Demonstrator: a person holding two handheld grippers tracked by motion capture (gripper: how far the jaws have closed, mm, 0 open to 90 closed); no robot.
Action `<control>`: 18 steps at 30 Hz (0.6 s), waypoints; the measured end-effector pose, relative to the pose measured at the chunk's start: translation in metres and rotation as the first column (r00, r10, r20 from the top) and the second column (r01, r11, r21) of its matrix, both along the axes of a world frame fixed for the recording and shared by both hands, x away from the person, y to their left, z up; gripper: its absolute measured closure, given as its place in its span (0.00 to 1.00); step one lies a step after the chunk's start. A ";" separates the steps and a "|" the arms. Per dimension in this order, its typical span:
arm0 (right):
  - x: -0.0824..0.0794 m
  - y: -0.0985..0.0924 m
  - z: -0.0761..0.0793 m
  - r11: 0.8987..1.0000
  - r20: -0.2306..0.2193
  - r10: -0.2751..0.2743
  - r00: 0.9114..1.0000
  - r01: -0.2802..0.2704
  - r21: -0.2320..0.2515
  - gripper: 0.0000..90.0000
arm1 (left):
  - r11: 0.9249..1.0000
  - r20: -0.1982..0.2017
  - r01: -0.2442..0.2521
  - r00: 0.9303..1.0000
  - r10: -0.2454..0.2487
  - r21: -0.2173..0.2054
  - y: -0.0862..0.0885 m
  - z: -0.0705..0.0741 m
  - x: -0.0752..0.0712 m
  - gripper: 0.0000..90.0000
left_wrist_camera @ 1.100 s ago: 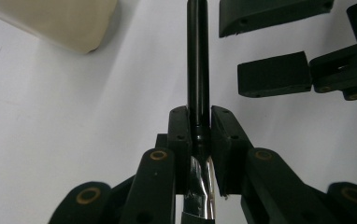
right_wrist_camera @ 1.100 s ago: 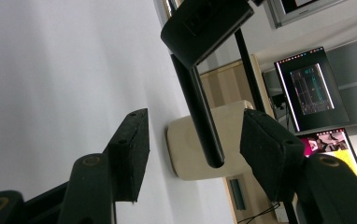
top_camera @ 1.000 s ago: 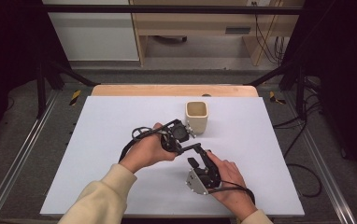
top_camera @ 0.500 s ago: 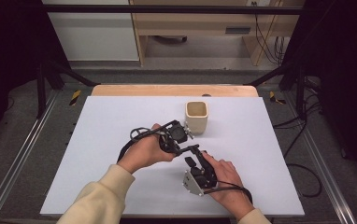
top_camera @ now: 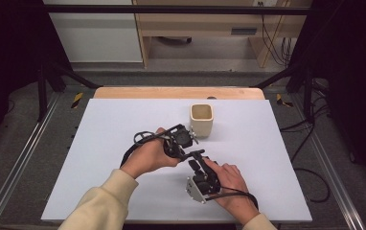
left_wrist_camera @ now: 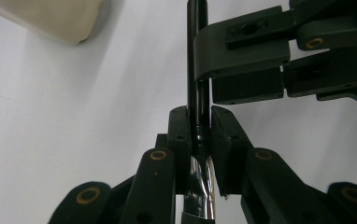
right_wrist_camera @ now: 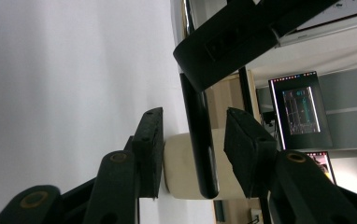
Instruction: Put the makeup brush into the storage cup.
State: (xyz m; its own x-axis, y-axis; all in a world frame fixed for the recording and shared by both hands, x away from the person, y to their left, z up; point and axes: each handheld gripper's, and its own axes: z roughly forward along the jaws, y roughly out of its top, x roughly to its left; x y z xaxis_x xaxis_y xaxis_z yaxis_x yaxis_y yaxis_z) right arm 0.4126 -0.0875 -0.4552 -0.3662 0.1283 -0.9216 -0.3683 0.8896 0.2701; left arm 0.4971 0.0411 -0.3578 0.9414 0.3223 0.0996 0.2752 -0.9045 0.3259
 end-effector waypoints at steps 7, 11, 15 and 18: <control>0.000 0.001 0.000 0.999 0.023 0.017 1.000 -0.016 -0.041 0.70 | 1.000 -0.006 0.006 1.000 -0.006 0.000 -0.001 0.000 -0.001 0.87; 0.000 0.001 -0.002 0.998 0.035 0.026 0.999 -0.023 -0.063 0.72 | 1.000 -0.009 0.009 1.000 -0.009 0.006 -0.002 -0.001 -0.001 0.87; -0.001 0.001 -0.002 0.998 0.036 0.021 0.999 -0.018 -0.061 0.74 | 1.000 -0.013 0.008 1.000 -0.008 0.004 -0.002 -0.002 -0.002 0.87; -0.001 0.001 -0.002 0.998 0.037 0.023 0.999 -0.021 -0.063 0.75 | 1.000 -0.016 0.013 1.000 -0.013 0.008 -0.002 -0.001 -0.002 0.87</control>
